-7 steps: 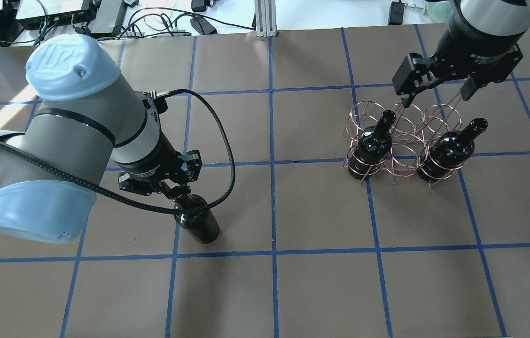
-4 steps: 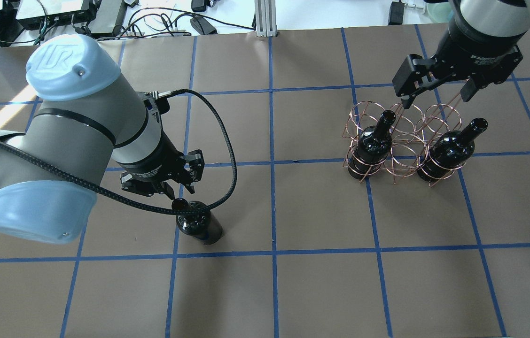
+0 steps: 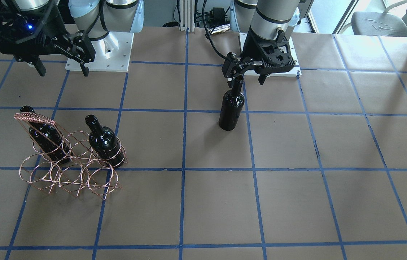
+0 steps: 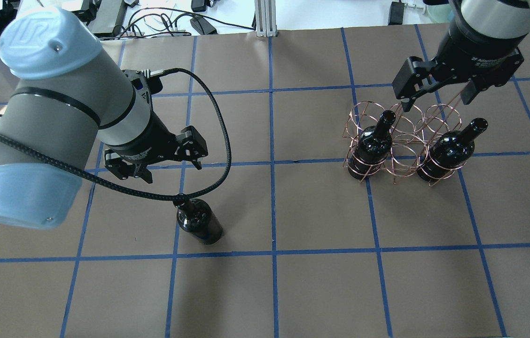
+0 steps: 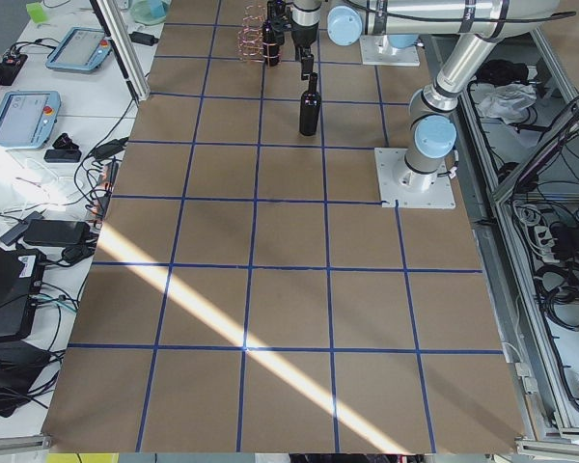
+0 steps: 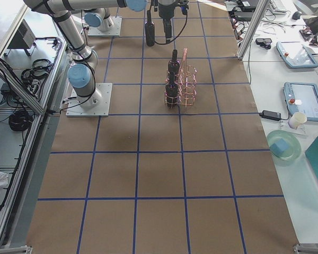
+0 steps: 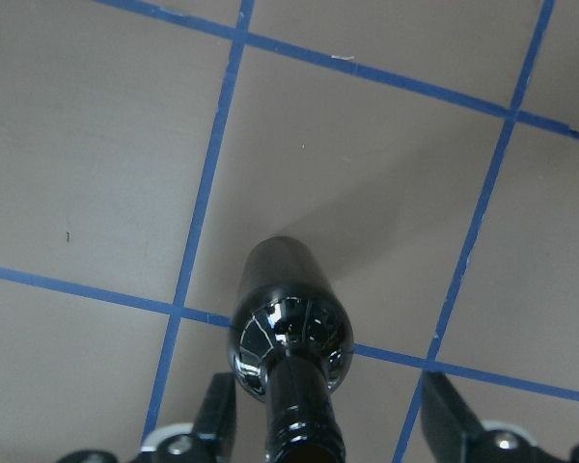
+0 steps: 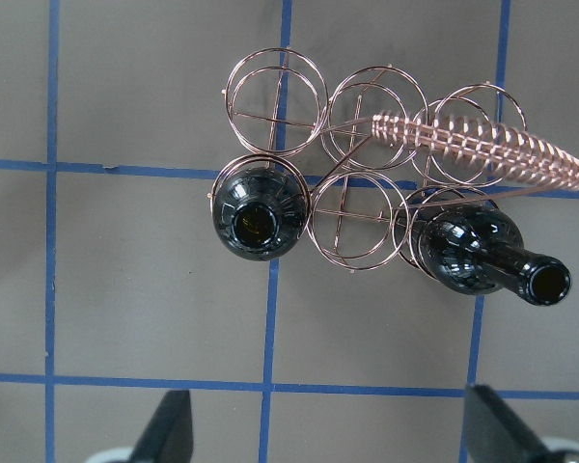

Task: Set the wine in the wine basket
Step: 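Open the left gripper and raise it away from the bottle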

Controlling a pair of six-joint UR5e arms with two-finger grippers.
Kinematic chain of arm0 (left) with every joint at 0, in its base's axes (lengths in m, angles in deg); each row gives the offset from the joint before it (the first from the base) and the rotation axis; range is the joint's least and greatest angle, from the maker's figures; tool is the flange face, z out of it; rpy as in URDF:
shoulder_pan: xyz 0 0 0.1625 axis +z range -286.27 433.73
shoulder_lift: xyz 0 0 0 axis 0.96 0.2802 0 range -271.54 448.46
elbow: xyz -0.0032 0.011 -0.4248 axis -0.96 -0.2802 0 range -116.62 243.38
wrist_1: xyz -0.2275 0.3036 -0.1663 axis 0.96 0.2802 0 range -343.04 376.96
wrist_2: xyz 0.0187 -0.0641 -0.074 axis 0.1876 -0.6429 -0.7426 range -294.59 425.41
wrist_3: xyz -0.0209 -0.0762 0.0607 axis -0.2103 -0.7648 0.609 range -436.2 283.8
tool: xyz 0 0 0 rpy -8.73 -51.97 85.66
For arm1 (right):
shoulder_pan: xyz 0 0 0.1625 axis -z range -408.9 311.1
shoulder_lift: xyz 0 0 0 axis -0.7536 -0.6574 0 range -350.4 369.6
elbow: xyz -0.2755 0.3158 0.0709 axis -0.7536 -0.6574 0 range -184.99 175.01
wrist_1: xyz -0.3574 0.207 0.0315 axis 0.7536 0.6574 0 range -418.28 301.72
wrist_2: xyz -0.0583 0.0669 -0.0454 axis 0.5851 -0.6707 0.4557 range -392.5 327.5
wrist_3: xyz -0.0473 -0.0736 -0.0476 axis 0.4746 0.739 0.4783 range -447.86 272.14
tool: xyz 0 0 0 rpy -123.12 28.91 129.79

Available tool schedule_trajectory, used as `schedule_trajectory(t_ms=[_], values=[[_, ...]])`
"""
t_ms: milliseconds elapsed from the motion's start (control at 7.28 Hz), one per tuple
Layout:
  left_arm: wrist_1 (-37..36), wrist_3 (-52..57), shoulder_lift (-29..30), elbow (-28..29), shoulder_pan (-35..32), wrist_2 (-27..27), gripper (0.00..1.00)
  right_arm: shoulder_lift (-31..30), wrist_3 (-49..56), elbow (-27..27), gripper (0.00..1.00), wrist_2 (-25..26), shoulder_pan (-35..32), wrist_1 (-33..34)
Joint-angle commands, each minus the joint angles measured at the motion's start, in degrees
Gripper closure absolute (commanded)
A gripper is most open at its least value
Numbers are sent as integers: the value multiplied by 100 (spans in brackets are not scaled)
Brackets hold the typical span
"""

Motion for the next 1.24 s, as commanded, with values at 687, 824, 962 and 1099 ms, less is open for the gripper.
schedule_trajectory(t_ms=[687,824,962,1099], values=[[1392,1864,469,2014,1059,30,0,357,-3154,-62,0,58,-2379,218],[1400,1938,443,2023,1407,22,0,481,-3341,-62,0,85,-2705,350],[1383,2017,460,2110,1846,-21,0,577,-3691,-62,0,76,-2848,421],[1383,2305,434,2111,2094,-4,0,639,-3903,-54,0,68,-2980,544]])
